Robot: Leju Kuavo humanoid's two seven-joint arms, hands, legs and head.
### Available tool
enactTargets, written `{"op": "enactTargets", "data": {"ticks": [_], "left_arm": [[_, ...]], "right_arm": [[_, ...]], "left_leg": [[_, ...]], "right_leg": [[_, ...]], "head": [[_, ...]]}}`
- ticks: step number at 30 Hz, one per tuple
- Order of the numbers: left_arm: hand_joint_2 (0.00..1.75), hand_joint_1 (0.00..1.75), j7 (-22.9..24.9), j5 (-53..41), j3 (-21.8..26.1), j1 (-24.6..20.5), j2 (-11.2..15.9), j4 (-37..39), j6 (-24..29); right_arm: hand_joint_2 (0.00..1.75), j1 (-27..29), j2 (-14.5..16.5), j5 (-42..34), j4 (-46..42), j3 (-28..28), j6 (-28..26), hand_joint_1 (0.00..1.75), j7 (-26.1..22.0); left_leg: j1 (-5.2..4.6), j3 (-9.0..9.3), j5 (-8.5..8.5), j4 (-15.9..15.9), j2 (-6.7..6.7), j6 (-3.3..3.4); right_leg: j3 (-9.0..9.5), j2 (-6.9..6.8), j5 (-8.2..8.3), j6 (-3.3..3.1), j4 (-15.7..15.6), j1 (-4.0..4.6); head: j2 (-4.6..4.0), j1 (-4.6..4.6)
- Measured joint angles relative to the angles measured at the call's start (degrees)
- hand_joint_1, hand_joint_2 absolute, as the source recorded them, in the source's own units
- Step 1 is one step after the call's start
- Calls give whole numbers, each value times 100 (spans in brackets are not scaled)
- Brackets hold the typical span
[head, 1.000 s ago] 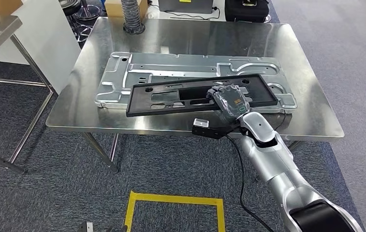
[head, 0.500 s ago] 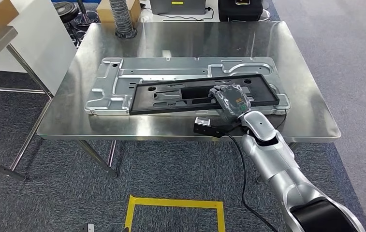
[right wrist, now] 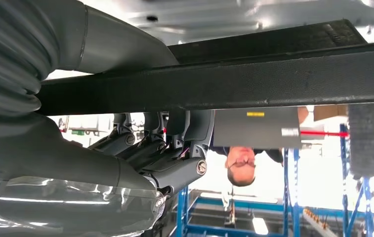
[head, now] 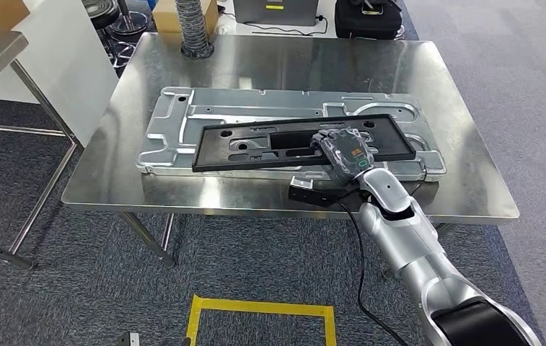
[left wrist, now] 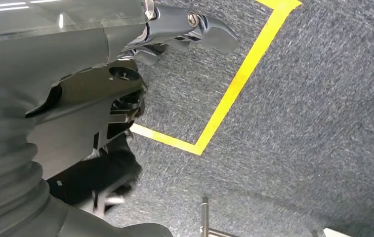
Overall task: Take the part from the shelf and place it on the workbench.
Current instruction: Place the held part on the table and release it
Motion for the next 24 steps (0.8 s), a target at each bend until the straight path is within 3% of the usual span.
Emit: {"op": "enactTargets", "data": {"ticks": [1, 2, 3, 5, 6, 9, 11, 14, 15, 16, 17, 19, 20, 21, 24], "left_arm": [[175, 0, 1, -1, -2, 3, -1, 0, -1], [175, 0, 1, -3, -5, 4, -1, 0, -2], [175, 0, 2, -5, -11, 4, -2, 0, -3], [175, 0, 4, -15, -27, -4, -2, 0, -5], [175, 0, 4, -23, -34, -10, -2, 0, -7], [175, 0, 5, -45, -61, -16, -1, 0, -13], [175, 0, 5, -50, -90, -18, -2, 0, -14], [175, 0, 7, -52, -116, -22, -1, 0, -15], [175, 0, 8, -53, -120, -18, -1, 0, -15], [175, 0, 8, -55, -123, -13, 0, 0, -15], [175, 0, 9, -57, -125, -10, 0, 0, -15], [175, 0, 9, -63, -128, -12, 1, 0, -15], [175, 0, 9, -66, -128, -17, 1, 0, -15], [175, 0, 10, -67, -129, -21, 2, 0, -15], [175, 0, 11, -64, -130, -22, 2, 0, -15]], "right_arm": [[175, 25, -4, 8, -1, -5, 0, 175, 2], [175, 40, -6, 15, -3, -10, 0, 175, 5], [175, 45, -7, 22, -7, -17, -1, 175, 13], [175, 41, -6, 35, -17, -31, -3, 175, 38], [175, 49, -6, 43, -25, -38, -4, 175, 53], [175, 112, -12, 86, -72, -73, 0, 175, 102], [175, 136, -18, 127, -123, -104, 5, 175, 121], [175, 168, -17, 164, -177, -131, 14, 175, 123], [175, 192, -18, 169, -180, -138, 15, 175, 123], [175, 218, -18, 175, -181, -145, 16, 175, 124], [175, 242, -18, 178, -188, -151, 16, 175, 124], [175, 261, -18, 185, -210, -155, 17, 175, 122], [175, 258, -18, 186, -222, -159, 16, 175, 121], [175, 254, -18, 190, -231, -163, 16, 175, 120], [175, 262, -19, 206, -248, -172, 15, 175, 105]], "left_leg": [[1, 14, -17, 6, -5, -5], [2, 35, -40, 16, -11, -17], [2, 61, -71, 31, -14, -35], [-21, 91, -139, 71, -14, -90], [-32, 99, -164, 82, -13, -118], [-31, 117, -214, 87, -6, -204], [-19, 18, -365, 337, 3, -269], [-4, -535, -815, 1414, 7, -325], [-3, -703, -867, 1686, 8, -328], [-3, -777, -798, 1751, 8, -321], [-3, -738, -617, 1580, 8, -304], [-13, -414, -140, 788, 6, -240], [-26, -256, -1, 429, 6, -205], [-40, -157, 58, 204, 5, -177], [-47, -99, 33, 63, 6, -112]], "right_leg": [[-35, -1, 111, 6, -21, -8], [47, -4, 321, 5, -274, -17], [210, -12, 575, -2, -683, -24], [517, -23, 862, -47, -1379, -8], [590, -25, 888, -80, -1540, 3], [626, -14, 846, -198, -1600, 10], [667, -10, 840, -273, -1632, -4], [725, -6, 797, -332, -1639, 9], [748, -6, 777, -338, -1638, 17], [777, -4, 754, -339, -1636, 23], [813, 0, 729, -334, -1636, 28], [894, 7, 675, -316, -1637, 38], [915, 13, 654, -297, -1635, 45], [922, 16, 640, -274, -1637, 49], [917, 13, 617, -185, -1653, 52]], "head": [[0, 1], [0, 2], [0, 1], [0, -4], [0, -6], [0, -8], [0, -13], [0, -19], [0, -19], [0, -19], [0, -19], [0, -15], [0, -12], [0, -8], [0, -5]]}}
